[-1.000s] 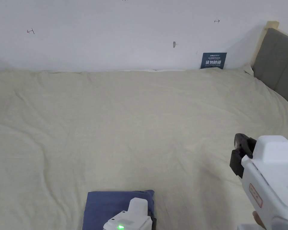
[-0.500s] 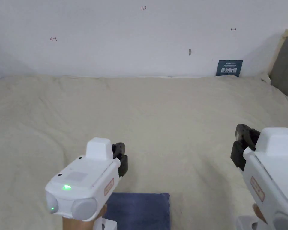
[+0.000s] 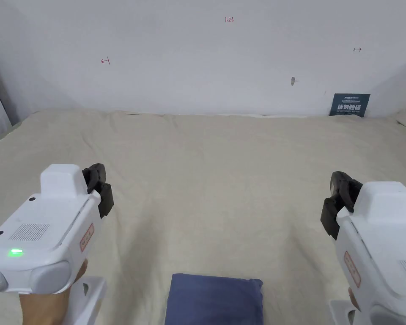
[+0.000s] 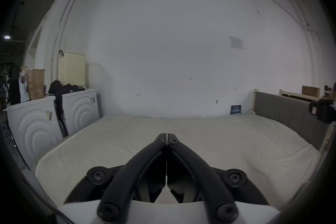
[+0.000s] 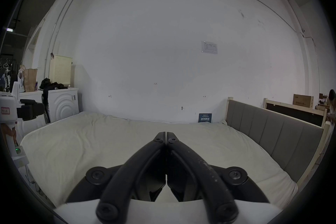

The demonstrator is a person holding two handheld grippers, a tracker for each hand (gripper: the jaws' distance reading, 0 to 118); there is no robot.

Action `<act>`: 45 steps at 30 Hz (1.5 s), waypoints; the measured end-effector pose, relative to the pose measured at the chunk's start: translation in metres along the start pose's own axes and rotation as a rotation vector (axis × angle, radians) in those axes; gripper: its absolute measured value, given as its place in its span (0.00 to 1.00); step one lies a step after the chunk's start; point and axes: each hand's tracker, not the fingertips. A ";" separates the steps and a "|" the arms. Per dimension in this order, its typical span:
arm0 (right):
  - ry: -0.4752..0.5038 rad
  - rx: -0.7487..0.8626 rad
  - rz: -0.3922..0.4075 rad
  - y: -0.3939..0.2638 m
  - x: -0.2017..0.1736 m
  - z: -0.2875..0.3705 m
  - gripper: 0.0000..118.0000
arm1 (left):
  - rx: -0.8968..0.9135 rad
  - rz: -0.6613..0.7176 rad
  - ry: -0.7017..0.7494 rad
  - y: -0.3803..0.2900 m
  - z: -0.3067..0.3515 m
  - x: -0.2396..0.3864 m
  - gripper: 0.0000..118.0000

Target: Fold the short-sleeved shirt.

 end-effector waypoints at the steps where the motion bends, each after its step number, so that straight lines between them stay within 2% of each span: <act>1: 0.001 0.000 0.003 0.000 -0.001 0.000 0.01 | 0.004 0.000 0.010 -0.002 0.001 -0.003 0.00; 11: 0.030 -0.025 -0.002 -0.008 -0.009 -0.008 0.01 | -0.004 0.025 0.025 -0.010 0.002 -0.011 0.00; 15: 0.090 -0.109 -0.069 -0.038 -0.021 -0.021 0.01 | -0.013 0.016 0.022 -0.013 0.001 -0.010 0.00; 23: 0.204 -0.354 -0.013 -0.152 -0.073 -0.044 0.01 | -0.046 0.031 0.008 -0.023 0.000 -0.012 0.00; 26: 0.251 -0.452 -0.027 -0.188 -0.087 -0.046 0.01 | -0.066 0.042 0.001 -0.030 -0.002 -0.014 0.00; 33: 0.250 -0.620 0.038 -0.255 -0.111 -0.051 0.01 | -0.125 0.059 -0.011 -0.047 -0.008 -0.017 0.00; 34: 0.241 -0.651 0.027 -0.262 -0.112 -0.054 0.01 | -0.136 0.066 -0.016 -0.049 -0.009 -0.017 0.00; 37: 0.229 -0.617 0.036 -0.270 -0.115 -0.055 0.01 | -0.181 0.079 -0.031 -0.061 -0.012 -0.016 0.00; 38: 0.227 -0.621 0.064 -0.268 -0.117 -0.057 0.01 | -0.210 0.096 -0.046 -0.065 -0.014 -0.015 0.00; 40: 0.229 -0.627 0.066 -0.268 -0.116 -0.056 0.01 | -0.282 0.152 -0.078 -0.076 -0.019 -0.013 0.01; 41: 0.230 -0.630 0.044 -0.269 -0.114 -0.056 0.01 | -0.326 0.193 -0.105 -0.083 -0.022 -0.012 0.04; 42: 0.230 -0.627 0.012 -0.270 -0.111 -0.055 0.01 | -0.369 0.237 -0.134 -0.091 -0.025 -0.011 0.11; 45: 0.240 -0.617 0.010 -0.271 -0.109 -0.053 0.01 | -0.577 0.363 -0.226 -0.121 -0.039 -0.005 0.69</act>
